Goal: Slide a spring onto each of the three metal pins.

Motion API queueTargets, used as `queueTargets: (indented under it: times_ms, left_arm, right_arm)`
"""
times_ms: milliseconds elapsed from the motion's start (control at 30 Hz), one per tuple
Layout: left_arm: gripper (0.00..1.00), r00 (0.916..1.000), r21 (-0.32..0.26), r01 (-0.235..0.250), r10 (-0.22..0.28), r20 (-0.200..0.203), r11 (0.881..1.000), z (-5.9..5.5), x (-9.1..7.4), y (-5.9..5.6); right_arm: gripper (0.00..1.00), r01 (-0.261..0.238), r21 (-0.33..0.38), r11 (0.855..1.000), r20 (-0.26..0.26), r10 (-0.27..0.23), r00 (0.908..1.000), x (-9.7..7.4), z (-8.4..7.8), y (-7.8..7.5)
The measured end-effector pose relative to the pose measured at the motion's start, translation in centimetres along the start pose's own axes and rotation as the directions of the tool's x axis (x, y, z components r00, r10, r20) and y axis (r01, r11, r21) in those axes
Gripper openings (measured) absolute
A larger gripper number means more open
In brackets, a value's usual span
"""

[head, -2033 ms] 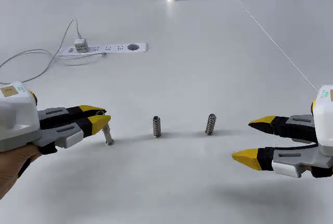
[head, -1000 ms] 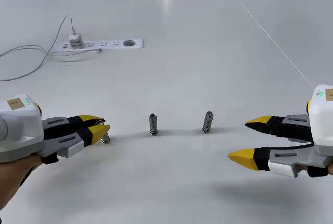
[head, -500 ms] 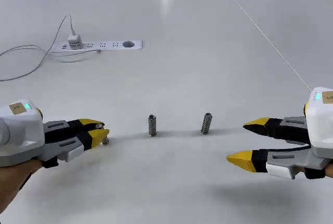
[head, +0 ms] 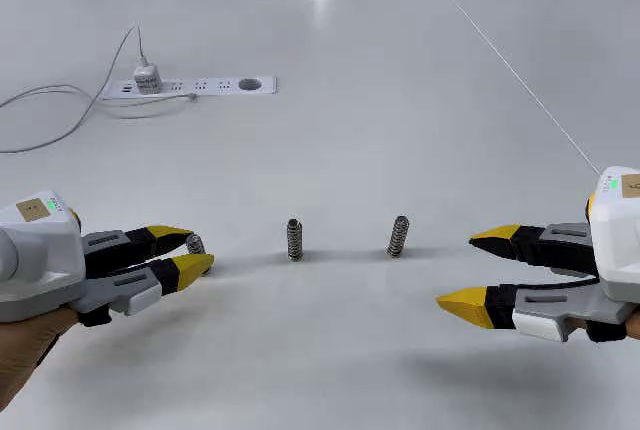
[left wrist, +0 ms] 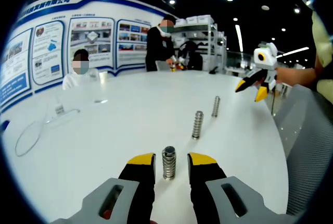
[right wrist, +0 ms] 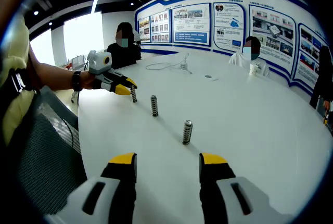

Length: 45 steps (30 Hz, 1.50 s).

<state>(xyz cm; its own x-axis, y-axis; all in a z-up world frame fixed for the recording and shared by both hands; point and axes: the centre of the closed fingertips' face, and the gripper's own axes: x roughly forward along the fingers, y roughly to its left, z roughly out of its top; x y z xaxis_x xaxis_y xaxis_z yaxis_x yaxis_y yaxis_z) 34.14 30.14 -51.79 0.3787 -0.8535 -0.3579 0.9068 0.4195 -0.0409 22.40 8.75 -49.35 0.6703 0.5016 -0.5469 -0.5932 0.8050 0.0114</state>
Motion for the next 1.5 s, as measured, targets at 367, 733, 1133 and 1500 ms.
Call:
queueTargets:
  times_ms: [367,733,1133,1500]
  left_arm:
    - [0.37,0.9992,-0.028,-0.038,0.039,0.008,0.999,-0.3,-1.8,-0.2]
    - [0.44,0.9983,-0.037,-0.057,0.057,0.012,0.998,-0.6,-3.2,-1.4]
    - [0.49,0.9983,-0.055,-0.057,0.057,0.011,0.997,-1.2,-4.3,-3.1]
    - [0.52,0.997,-0.085,-0.077,0.077,0.005,0.993,-2.1,-5.4,-4.1]
  right_arm:
    - [0.5,-0.003,-0.001,1.0,0.004,0.003,1.0,0.2,0.0,-0.1]
    - [0.51,-0.007,-0.004,1.0,0.01,0.007,0.9999,0.2,0.1,-0.2]
    - [0.52,-0.007,-0.013,1.0,0.021,0.007,0.9997,0.2,0.3,-0.4]
    - [0.55,-0.007,-0.026,1.0,0.031,0.008,0.9995,0.4,0.4,-0.4]
